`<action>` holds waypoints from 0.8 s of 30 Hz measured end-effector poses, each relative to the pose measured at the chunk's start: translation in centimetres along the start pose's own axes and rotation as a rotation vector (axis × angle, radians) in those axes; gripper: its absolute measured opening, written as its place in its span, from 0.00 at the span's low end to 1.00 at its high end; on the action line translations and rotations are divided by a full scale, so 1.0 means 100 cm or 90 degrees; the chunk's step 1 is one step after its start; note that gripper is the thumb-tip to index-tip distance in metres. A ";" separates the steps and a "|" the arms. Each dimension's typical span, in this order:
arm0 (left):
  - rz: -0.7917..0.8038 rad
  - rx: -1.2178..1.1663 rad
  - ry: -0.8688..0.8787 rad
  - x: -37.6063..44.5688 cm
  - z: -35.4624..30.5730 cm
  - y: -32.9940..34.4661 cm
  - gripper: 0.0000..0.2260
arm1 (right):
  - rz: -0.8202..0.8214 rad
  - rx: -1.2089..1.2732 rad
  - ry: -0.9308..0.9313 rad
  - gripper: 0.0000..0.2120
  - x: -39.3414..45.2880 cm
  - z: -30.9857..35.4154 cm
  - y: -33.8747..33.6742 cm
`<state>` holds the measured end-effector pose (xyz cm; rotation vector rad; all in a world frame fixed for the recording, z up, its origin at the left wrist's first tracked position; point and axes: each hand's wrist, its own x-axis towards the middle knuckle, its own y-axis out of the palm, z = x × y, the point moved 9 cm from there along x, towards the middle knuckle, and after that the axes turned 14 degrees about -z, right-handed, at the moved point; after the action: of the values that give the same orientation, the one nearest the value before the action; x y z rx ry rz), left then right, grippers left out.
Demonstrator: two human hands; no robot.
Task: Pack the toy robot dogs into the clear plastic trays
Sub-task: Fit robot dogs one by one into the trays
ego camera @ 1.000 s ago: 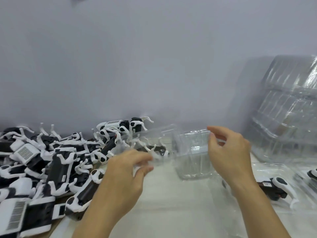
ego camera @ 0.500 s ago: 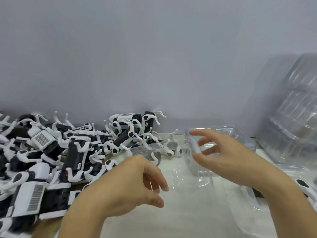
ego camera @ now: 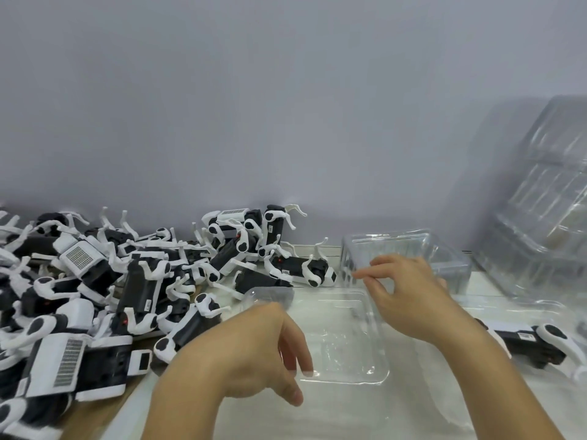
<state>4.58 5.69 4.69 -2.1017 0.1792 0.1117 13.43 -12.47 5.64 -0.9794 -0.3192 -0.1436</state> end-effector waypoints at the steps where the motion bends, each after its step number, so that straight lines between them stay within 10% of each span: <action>1: -0.002 -0.004 -0.006 0.001 0.002 0.000 0.12 | -0.004 0.001 0.008 0.13 0.000 0.000 0.000; 5: -0.061 -0.058 -0.007 0.004 0.006 -0.010 0.16 | -0.029 -0.008 0.035 0.12 0.001 -0.007 -0.002; 10: -0.430 -0.095 -0.014 0.014 0.017 -0.055 0.13 | -0.092 -0.039 0.096 0.11 0.004 -0.028 -0.019; 24: -0.576 -0.164 -0.114 0.011 0.042 -0.064 0.13 | -0.192 0.116 -0.067 0.11 0.003 0.019 -0.035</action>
<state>6.77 12.44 7.84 -2.2164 -0.9295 -0.2314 12.43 -12.82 9.52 -0.7554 -0.5667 -0.3331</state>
